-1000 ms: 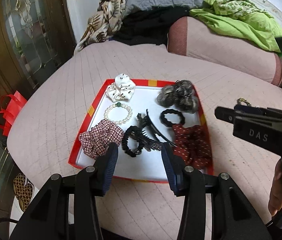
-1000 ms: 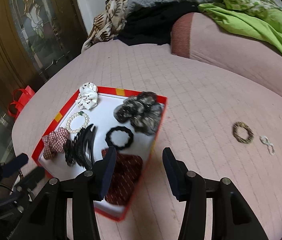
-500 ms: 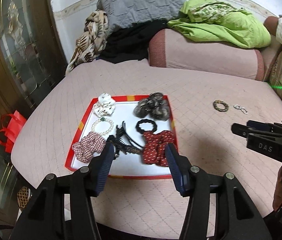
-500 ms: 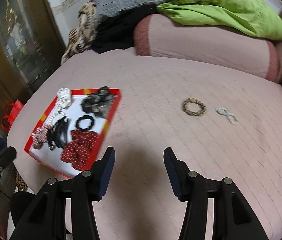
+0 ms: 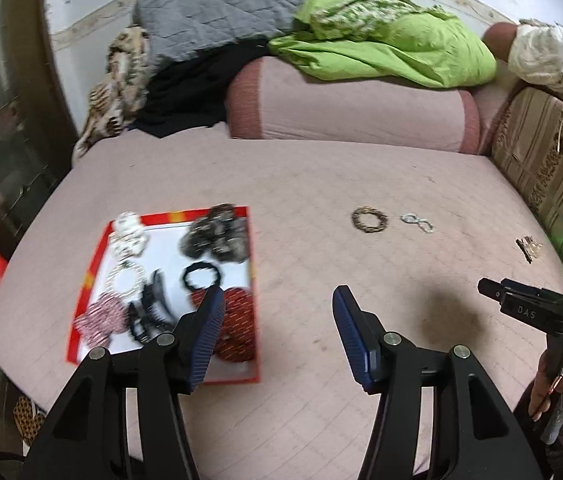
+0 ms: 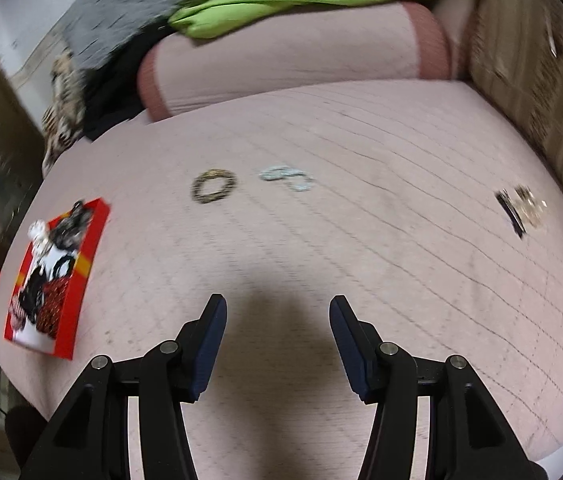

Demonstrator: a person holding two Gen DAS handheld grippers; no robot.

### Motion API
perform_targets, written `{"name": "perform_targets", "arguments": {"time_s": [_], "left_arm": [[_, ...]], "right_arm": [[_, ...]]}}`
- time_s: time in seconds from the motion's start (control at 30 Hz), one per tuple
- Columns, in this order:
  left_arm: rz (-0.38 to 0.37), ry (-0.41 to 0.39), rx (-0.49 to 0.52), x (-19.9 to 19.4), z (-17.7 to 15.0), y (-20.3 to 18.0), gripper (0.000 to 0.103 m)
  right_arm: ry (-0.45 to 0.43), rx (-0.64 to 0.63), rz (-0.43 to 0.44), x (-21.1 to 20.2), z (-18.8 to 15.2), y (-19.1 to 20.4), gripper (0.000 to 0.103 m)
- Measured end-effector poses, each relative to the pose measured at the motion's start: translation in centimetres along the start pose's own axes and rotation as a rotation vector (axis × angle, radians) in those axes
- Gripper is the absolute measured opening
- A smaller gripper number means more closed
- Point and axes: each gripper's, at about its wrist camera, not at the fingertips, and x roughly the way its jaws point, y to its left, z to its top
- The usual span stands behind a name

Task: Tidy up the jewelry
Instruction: 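Grasp leopard beaded bracelet with left tool while right tool grasps pale green bead bracelet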

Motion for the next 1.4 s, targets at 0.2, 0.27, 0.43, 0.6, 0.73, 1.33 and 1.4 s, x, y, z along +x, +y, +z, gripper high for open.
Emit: {"name": "perform_targets", "arguments": {"time_s": [0.2,0.27,0.43,0.6,0.73,1.33,1.4], "left_arm": [[-0.053,0.059,-0.004,3.8,2.4,-2.9,0.055],[-0.073,0.077,-0.025,5.3,3.1,-3.6,0.055],[-0.124,0.127,-0.062,10.2,4.7,-5.0,0.055],[-0.166,0.186,-0.085,16.4,6.1,-6.4,0.043],[-0.159,0.221,-0.088,20.8,7.1,-7.4,0.037],[-0.171,0.23,-0.03,30.0,7.8,-10.4,0.038],[-0.163,0.221,-0.025,30.0,7.7,-10.8,0.047]], "right_arm": [[0.007,0.054,-0.005,0.9,0.2,-2.9,0.058],[0.01,0.058,-0.009,1.6,0.6,-3.4,0.058],[0.003,0.045,-0.003,3.5,2.1,-3.8,0.058],[-0.008,-0.017,0.022,6.0,4.1,-3.0,0.058],[-0.009,-0.078,0.035,8.1,5.9,-1.9,0.058],[-0.016,-0.214,0.046,15.4,9.5,-0.4,0.046],[-0.018,-0.219,0.038,15.6,9.6,-0.3,0.045]]}}
